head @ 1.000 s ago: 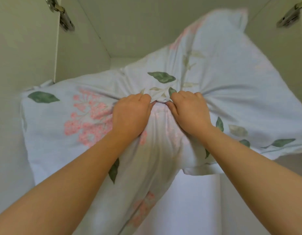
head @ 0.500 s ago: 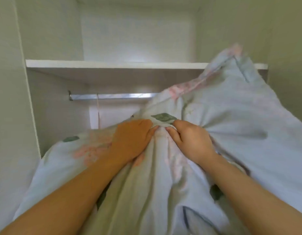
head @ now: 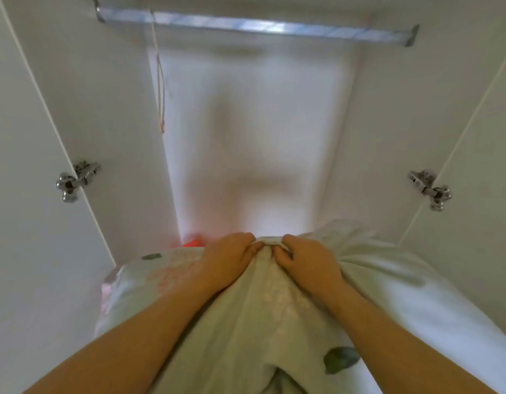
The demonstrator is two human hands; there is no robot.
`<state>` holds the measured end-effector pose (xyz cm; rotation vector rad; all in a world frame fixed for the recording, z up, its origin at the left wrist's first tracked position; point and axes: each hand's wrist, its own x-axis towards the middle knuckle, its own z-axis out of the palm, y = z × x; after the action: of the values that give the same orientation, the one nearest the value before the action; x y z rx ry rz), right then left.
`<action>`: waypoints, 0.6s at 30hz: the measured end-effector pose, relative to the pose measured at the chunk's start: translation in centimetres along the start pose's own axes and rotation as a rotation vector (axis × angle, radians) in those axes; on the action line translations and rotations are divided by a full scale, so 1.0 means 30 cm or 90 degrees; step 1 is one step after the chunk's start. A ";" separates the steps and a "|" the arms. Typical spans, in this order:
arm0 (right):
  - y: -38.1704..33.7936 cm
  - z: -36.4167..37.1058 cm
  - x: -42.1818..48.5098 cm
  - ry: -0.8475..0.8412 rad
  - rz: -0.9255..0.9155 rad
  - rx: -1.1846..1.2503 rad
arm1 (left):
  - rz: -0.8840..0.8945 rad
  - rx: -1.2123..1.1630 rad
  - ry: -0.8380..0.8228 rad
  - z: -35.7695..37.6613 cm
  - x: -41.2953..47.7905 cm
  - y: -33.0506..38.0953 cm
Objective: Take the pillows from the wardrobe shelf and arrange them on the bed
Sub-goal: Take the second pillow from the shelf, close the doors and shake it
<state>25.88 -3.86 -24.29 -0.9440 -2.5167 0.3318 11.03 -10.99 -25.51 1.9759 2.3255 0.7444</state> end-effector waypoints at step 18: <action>-0.229 0.581 -0.265 -0.461 -0.066 0.184 | -0.841 -0.303 0.050 0.185 -0.887 -0.346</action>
<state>19.14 -15.49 -39.57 -0.6450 -3.0029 1.1421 8.58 -34.83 -42.02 0.0580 2.4297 0.9919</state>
